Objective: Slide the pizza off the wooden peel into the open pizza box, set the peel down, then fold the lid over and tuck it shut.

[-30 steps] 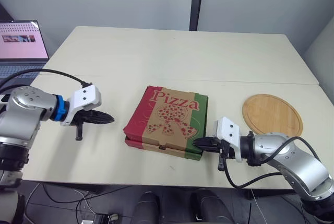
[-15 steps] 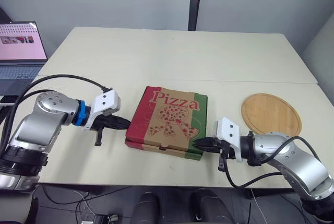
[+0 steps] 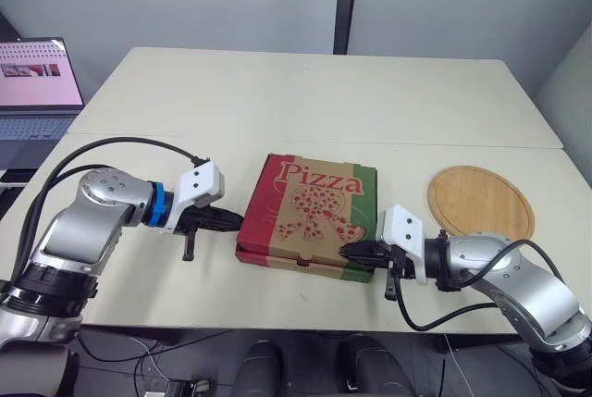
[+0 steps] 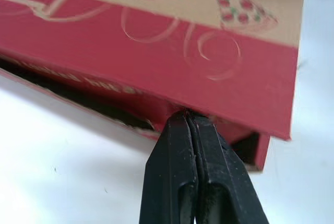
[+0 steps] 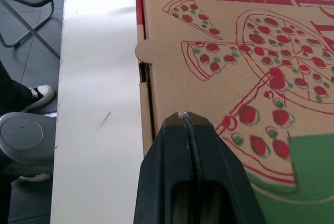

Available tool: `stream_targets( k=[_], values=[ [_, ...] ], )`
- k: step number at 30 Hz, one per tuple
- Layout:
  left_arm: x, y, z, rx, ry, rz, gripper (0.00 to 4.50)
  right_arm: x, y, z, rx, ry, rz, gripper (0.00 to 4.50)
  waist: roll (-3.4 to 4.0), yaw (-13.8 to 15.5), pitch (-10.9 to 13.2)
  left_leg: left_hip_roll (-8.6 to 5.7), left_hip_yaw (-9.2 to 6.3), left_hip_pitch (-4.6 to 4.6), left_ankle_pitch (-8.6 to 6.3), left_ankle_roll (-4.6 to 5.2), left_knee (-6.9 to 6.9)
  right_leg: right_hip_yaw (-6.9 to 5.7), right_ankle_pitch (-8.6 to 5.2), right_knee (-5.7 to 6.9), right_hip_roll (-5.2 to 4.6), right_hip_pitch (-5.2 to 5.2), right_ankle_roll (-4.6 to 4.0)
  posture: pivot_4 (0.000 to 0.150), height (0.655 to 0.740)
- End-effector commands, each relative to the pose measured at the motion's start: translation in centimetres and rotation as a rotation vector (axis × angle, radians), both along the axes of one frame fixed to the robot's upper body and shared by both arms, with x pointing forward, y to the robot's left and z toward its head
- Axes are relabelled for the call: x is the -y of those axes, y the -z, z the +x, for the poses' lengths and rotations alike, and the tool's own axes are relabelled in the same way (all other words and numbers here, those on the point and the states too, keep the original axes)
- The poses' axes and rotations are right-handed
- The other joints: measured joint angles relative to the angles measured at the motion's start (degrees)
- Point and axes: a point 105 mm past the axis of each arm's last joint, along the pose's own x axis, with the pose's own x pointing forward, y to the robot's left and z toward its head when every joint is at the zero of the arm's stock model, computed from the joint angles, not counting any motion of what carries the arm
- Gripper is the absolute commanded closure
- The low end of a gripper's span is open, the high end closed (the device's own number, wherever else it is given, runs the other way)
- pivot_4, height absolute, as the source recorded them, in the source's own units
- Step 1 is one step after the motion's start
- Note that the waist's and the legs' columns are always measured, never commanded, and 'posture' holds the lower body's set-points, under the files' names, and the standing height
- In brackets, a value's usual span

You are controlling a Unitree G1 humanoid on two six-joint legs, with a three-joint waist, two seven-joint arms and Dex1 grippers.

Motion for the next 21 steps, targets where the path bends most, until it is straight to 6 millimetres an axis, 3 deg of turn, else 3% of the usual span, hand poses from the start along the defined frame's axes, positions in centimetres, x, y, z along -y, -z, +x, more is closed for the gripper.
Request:
stream_targets(
  k=[1,9,15,21],
  values=[
    [-0.2,-1.1,0.5,0.067,-0.009,-0.005,4.5,0.0,-0.9,0.0,0.048,-0.013,0.005,4.44,0.0,0.0,0.0,0.0,0.01,0.0,0.0,0.0,0.0,0.01,0.0,0.0,0.0,0.0,0.0,0.15,0.7325],
    [0.5,0.1,-0.1,0.074,0.063,0.051,4.5,0.0,-0.8,-0.1,0.044,-0.014,0.004,4.44,0.0,0.0,0.0,0.0,0.01,0.0,0.0,0.0,0.0,0.01,0.0,-0.01,0.0,0.0,0.0,0.15,0.7325],
    [1.7,-0.5,0.3,0.098,0.076,0.005,4.5,0.0,-0.8,-0.2,0.041,-0.013,0.005,4.44,0.0,0.04,0.0,-0.01,0.01,-0.02,0.0,0.0,0.0,0.01,0.0,-0.01,0.0,0.0,0.0,0.15,0.7325],
    [0.9,-0.6,0.5,0.095,0.059,0.019,4.5,0.0,-0.7,-0.2,0.04,-0.014,0.005,4.44,0.0,0.05,0.0,-0.02,0.02,-0.01,0.0,0.0,0.0,0.01,0.0,-0.01,0.0,0.0,0.0,0.15,0.7325]
  ],
)
